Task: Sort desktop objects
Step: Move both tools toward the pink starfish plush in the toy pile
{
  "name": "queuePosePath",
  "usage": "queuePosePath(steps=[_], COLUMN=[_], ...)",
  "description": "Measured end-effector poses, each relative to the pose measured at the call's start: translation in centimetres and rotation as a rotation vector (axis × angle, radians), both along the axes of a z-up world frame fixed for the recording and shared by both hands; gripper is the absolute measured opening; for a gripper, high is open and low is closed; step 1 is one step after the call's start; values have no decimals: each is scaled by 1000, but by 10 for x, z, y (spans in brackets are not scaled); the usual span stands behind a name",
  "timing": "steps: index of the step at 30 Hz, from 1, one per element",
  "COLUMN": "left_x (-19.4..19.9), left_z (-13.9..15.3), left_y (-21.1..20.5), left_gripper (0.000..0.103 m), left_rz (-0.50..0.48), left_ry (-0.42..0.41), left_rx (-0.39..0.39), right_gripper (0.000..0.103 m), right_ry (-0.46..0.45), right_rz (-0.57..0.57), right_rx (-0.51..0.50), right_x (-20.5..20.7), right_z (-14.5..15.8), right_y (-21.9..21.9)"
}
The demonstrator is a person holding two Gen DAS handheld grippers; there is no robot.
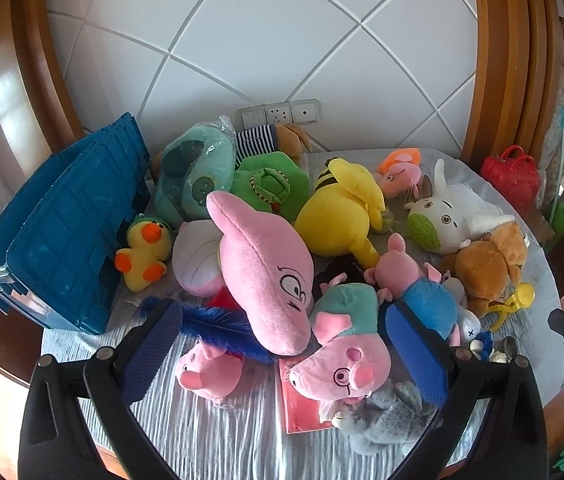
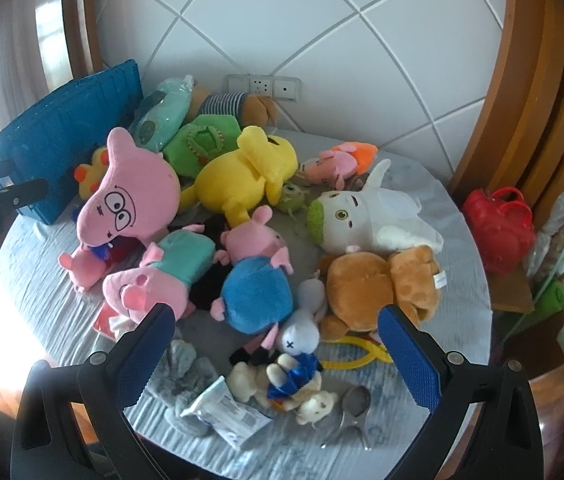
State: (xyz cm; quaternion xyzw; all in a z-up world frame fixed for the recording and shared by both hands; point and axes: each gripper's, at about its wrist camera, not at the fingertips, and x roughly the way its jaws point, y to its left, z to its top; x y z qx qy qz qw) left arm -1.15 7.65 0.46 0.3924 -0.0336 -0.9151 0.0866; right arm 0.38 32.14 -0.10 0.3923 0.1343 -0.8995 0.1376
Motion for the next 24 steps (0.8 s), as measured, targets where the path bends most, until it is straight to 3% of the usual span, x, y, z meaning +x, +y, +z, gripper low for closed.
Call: queuePosePath(steps=[24], left_x=[-21], left_z=[-19], left_y=[0], left_gripper=[103], left_rz=[47], left_ry=[-8], left_rx=[-8], right_gripper=[103], right_ry=[-38], right_rz=[5], right_rx=[-6], right_x=[-18], right_z=[-17], right_y=[20])
